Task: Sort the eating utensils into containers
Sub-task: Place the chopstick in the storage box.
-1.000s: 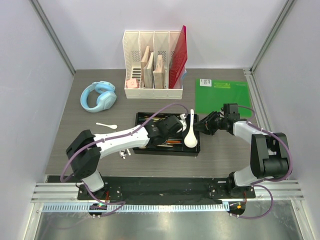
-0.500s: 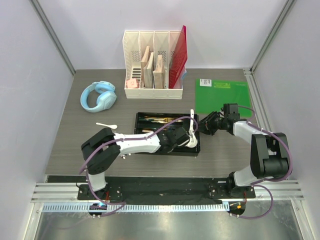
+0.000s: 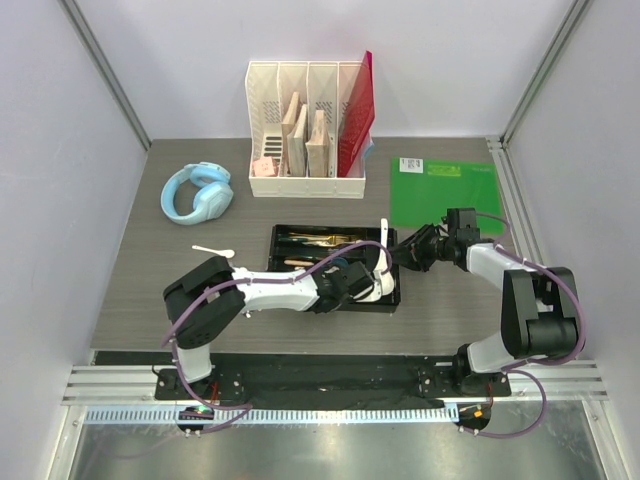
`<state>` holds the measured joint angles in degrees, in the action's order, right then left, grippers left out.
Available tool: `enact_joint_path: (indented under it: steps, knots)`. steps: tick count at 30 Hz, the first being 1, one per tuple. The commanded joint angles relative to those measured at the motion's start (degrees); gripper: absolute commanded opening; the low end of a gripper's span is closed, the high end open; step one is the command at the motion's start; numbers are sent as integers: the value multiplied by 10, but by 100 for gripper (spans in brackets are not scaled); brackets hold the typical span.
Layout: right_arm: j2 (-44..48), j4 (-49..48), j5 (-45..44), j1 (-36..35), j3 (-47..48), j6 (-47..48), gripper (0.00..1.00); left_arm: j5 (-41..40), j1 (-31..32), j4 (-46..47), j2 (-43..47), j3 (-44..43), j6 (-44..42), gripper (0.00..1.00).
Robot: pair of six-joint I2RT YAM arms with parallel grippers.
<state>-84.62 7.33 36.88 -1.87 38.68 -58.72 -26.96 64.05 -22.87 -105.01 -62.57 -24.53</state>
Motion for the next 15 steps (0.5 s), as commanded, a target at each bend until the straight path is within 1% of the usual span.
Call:
enact_joint_path:
  steps: [1,8,15]
  knots:
    - [18,17,-8,-1,-5,2,35,-9,0,30,-11,-17,-11,0]
    - [14,14,-9,-1,-5,2,35,-47,0,10,-2,-37,-30,0]
    - [13,16,-4,-1,-5,4,35,-42,-1,34,-21,-43,-48,0]
